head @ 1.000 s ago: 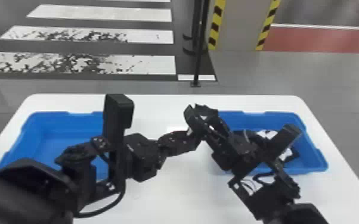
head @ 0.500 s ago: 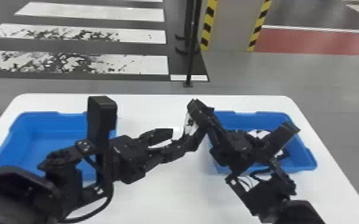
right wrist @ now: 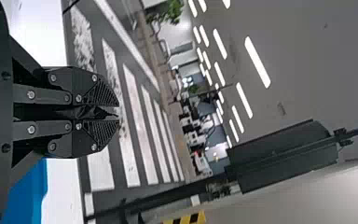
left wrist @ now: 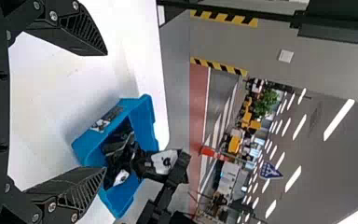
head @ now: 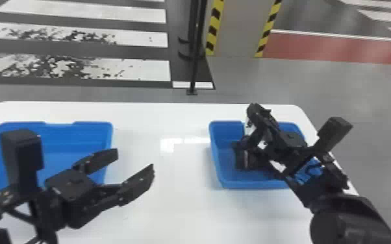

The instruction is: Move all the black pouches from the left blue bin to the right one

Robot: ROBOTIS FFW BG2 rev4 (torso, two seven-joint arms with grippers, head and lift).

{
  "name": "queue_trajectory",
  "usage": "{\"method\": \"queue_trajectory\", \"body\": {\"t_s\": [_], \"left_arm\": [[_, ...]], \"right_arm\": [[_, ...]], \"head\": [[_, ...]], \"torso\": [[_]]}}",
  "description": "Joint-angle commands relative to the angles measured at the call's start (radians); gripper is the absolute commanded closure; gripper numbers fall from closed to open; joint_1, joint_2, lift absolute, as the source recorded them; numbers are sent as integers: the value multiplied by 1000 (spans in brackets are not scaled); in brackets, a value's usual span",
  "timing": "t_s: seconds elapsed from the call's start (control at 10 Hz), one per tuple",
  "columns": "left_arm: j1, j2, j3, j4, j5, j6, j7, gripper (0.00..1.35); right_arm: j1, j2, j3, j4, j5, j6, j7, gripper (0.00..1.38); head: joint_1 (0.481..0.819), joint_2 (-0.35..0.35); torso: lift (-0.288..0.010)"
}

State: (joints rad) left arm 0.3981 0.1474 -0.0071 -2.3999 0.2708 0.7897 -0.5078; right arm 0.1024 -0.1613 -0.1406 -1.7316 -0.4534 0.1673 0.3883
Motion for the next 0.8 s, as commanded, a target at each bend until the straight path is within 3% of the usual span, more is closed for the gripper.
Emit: {"method": "queue_trajectory", "body": {"t_s": [0.0,0.1,0.2,0.3,0.4,0.5,0.6,0.7], "left_arm": [[63,-31,71,-24,4,-14,0,157],[88,-46,107,-34,6,-24,0,159],[110,-58,137,-46,6,-41,0,159],[125,-66,165,-56,8,-56,0,159],[147,-71,189,-70,8,-78,2,159],[171,-75,213,-90,8,-115,3,156],[211,-83,246,-110,6,-176,6,154],[262,-95,286,-115,-4,-282,11,156]], "right_arm": [[-56,-26,-71,123,80,9,0,1282],[-73,-29,-105,189,92,14,0,1262],[-71,-27,-119,214,100,14,-3,914],[-71,-23,-123,228,114,14,-5,438],[-53,-17,-137,209,152,12,-5,127],[6,0,-167,123,210,-18,-20,81],[106,26,-182,-24,252,-32,-55,122],[197,51,-186,-132,288,-86,-77,125]], "head": [[695,-190],[695,-214],[695,-224],[695,-238],[695,-236],[695,-229],[695,-229],[695,-230]], "torso": [[-140],[-140],[-140],[-140],[-140],[-140],[-140],[-140]]}}
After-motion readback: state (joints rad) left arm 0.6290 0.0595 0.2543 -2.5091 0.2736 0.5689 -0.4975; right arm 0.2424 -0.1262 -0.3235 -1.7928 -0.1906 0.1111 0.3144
